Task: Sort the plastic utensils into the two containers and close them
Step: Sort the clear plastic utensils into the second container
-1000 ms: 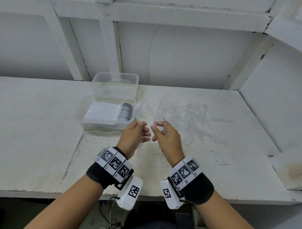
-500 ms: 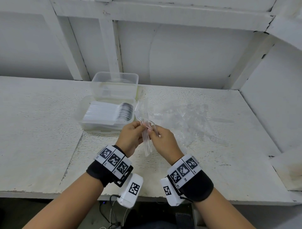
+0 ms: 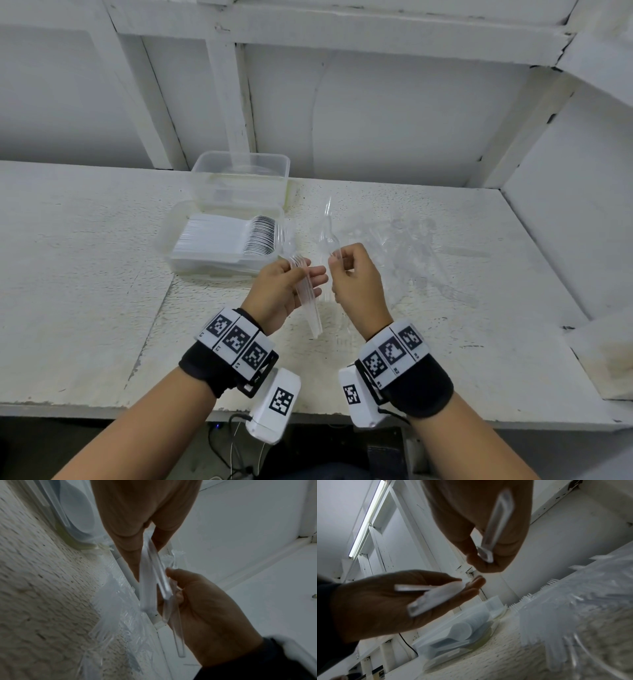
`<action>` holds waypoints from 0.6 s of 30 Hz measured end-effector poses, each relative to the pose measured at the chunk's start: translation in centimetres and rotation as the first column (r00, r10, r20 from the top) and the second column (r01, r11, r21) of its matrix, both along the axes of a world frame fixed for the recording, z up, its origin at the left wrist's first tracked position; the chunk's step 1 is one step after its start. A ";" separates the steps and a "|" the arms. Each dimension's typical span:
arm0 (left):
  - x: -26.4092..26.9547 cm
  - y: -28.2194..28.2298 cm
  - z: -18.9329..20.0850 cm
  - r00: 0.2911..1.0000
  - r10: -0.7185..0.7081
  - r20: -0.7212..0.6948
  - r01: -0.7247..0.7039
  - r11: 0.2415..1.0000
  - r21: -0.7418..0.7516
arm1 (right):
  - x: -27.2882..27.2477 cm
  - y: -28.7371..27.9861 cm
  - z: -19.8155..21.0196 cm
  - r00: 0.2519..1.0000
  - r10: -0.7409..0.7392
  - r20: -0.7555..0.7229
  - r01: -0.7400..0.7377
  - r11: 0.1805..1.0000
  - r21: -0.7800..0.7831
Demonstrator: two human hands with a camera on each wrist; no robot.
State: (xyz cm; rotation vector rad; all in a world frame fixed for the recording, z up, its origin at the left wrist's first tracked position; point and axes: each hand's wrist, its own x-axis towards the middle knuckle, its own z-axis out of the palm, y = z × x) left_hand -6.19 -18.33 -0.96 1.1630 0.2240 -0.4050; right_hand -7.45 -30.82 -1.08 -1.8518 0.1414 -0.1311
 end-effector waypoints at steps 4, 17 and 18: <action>-0.3 -0.6 0.0 0.997 -0.056 0.058 0.055 0.998 0.022 | 0.1 1.1 -0.4 0.998 -0.046 0.050 0.048 0.998 -0.045; -0.3 -0.2 -0.1 0.993 -0.065 0.097 0.061 0.997 0.045 | 0.6 1.4 -0.7 1.000 0.014 -0.022 -0.016 0.997 -0.073; -0.2 -0.2 -0.2 0.993 -0.072 0.096 0.067 0.997 0.046 | 0.7 1.3 -0.6 0.999 0.023 -0.024 -0.024 0.998 -0.065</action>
